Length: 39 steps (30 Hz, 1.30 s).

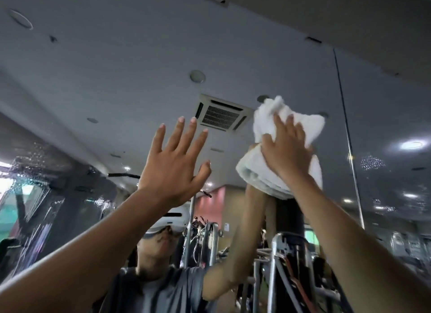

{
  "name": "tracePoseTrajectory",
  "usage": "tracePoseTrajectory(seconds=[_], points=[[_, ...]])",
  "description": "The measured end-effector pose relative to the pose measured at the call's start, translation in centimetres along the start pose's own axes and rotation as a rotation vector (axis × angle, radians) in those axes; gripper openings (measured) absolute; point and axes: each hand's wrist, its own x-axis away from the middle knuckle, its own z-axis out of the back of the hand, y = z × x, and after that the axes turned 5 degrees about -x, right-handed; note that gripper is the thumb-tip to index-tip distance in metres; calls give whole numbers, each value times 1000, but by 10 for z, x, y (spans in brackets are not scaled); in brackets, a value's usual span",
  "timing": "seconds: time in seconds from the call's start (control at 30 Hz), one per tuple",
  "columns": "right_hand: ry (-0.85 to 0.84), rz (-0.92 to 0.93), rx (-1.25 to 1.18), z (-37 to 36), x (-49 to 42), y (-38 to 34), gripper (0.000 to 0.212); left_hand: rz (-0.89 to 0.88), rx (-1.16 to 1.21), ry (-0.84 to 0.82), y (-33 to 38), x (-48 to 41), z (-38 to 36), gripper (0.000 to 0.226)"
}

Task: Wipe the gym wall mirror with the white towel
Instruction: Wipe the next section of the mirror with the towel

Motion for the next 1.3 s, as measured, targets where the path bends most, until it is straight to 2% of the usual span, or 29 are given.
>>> tracePoseTrajectory(seconds=[0.1,0.2,0.27,0.33,0.4,0.47,0.53,0.6,0.7,0.77,0.8,0.87,0.93,1.0,1.03,1.1,1.2,1.3], points=[[-83,327,85,-10,36,-21,63,-2,28,8,-2,1,0,71],[-172,591,51,-4,68,13,66,4,7,6,-1,1,2,70],[-172,565,57,5,54,46,67,-39,-46,31,-4,-8,9,67],[-121,361,38,13,11,61,69,-105,-99,103,-10,-25,17,55],[-71,182,-2,16,-35,45,66,-140,-94,149,-15,-45,25,47],[-29,142,8,11,-59,12,62,-84,-60,91,-19,-56,23,56],[-42,197,32,5,-55,-15,60,0,-31,34,-22,-59,15,72],[-91,352,68,3,-30,-18,61,12,-23,9,-25,-59,11,79],[-172,620,9,4,9,17,66,7,-29,3,-28,-60,10,77],[-175,651,-29,6,18,49,66,-1,-35,-9,-28,-60,7,77],[-154,608,-32,8,12,61,67,-5,-39,-14,-27,-59,7,77],[-84,412,-43,11,-12,65,69,0,-36,-17,-26,-58,6,78],[-23,148,-66,12,-45,46,66,11,-39,-21,-25,-54,5,80],[17,29,-19,8,-62,16,61,25,-32,-11,-24,-52,4,80],[18,73,7,4,-60,2,61,30,-28,-9,-23,-52,4,80],[-32,289,46,-2,-36,-12,62,31,-26,-27,-22,-52,5,79],[-129,591,45,3,2,7,70,33,-26,-37,-22,-52,8,81],[-171,653,-11,12,4,48,68,-31,-46,-32,-31,-52,17,86]])
